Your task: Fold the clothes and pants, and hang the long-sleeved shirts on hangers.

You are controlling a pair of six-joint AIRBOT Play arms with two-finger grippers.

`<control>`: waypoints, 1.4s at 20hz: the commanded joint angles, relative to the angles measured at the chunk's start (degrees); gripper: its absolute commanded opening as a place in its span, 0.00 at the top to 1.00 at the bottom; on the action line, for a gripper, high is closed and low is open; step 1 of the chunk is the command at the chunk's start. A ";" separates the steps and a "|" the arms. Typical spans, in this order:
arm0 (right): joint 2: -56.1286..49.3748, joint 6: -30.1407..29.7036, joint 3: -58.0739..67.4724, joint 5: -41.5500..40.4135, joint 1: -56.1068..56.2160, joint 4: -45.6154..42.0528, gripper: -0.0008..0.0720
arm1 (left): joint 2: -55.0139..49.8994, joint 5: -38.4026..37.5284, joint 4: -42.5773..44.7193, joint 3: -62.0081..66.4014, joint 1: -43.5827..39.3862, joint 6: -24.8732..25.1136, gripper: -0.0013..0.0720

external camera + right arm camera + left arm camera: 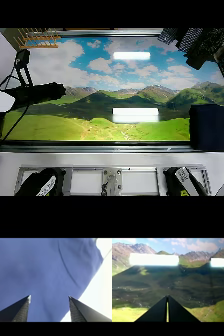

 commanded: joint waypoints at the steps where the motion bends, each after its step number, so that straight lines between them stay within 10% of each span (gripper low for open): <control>1: 3.65 -8.20 2.62 0.79 5.11 11.13 0.27 | 0.04 -0.24 0.02 -0.02 -0.04 0.07 0.97; 6: 7.54 -20.22 2.60 4.98 27.76 33.03 0.29 | 0.02 0.22 0.02 -0.02 -0.04 0.04 0.97; 17: 7.39 -20.96 2.60 2.40 54.16 32.87 0.30 | 0.04 0.98 0.04 -0.02 -0.02 0.07 0.97; 19: 7.41 -20.96 2.60 2.58 54.16 32.89 0.85 | 0.04 0.98 0.02 -0.02 -0.04 0.07 0.97; 20: 7.41 -20.94 2.60 2.62 54.16 32.89 0.97 | 0.04 0.98 0.04 -0.02 -0.04 0.07 0.97; 28: 7.41 -20.94 2.60 2.60 54.16 32.89 0.97 | 0.04 1.09 0.02 -0.02 -0.04 0.04 0.97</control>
